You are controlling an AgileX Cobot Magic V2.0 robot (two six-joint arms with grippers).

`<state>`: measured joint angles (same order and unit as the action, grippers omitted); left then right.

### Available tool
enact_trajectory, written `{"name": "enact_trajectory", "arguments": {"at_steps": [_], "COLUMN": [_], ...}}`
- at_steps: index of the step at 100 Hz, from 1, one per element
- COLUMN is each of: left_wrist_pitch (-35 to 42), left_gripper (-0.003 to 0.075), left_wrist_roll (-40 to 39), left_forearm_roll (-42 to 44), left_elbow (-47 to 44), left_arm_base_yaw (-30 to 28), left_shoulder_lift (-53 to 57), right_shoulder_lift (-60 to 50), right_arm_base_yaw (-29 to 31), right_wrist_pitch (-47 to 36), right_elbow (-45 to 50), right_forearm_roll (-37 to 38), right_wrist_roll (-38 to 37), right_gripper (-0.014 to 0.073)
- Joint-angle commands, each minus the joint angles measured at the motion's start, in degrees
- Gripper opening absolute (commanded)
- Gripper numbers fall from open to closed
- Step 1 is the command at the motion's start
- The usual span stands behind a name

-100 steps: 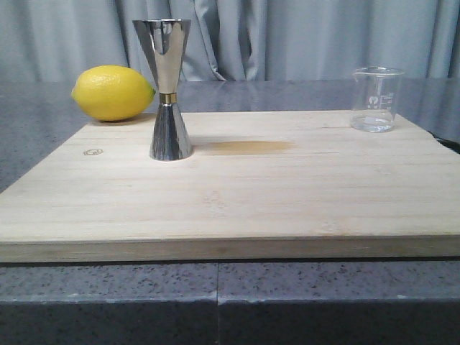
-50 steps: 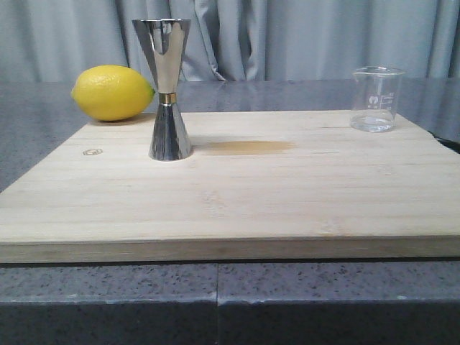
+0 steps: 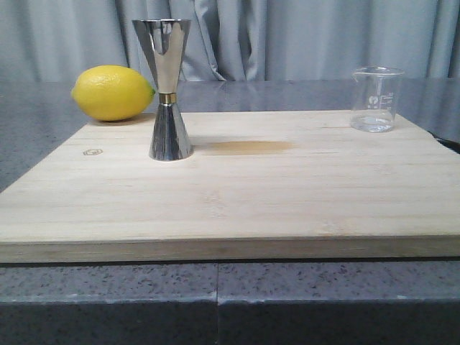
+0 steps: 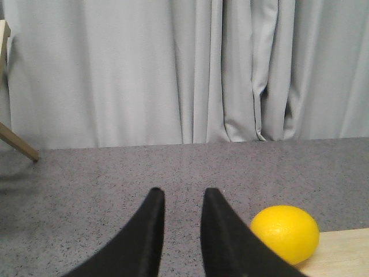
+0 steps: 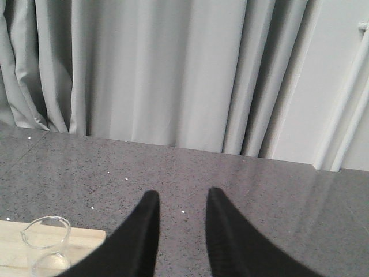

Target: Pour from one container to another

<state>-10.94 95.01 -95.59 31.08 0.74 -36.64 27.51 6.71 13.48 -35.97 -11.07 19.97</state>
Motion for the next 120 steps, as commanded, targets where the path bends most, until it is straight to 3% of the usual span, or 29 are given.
{"name": "enact_trajectory", "arguments": {"at_steps": [1,28,120], "left_wrist_pitch": [-1.3,-2.7,-2.7], "left_gripper": [-0.0001,-0.0019,-0.0019], "left_wrist_roll": [-0.5,-0.5,-0.5], "left_forearm_roll": [-1.2,-1.5,-1.6], "left_elbow": [1.7,1.7,1.5], "left_arm_base_yaw": [0.5,0.5,0.5], "left_shoulder_lift": [0.2,0.2,0.2], "right_shoulder_lift": [-0.2,-0.2,-0.2], "right_arm_base_yaw": [0.3,0.3,0.3], "right_wrist_pitch": [-4.8,-5.0,-4.8], "right_elbow": [-2.1,-2.1,-2.1], "right_forearm_roll": [0.4,0.4,0.4], "right_wrist_roll": [0.6,0.6,0.6], "right_gripper": [0.0092,-0.0063,-0.0064]}}
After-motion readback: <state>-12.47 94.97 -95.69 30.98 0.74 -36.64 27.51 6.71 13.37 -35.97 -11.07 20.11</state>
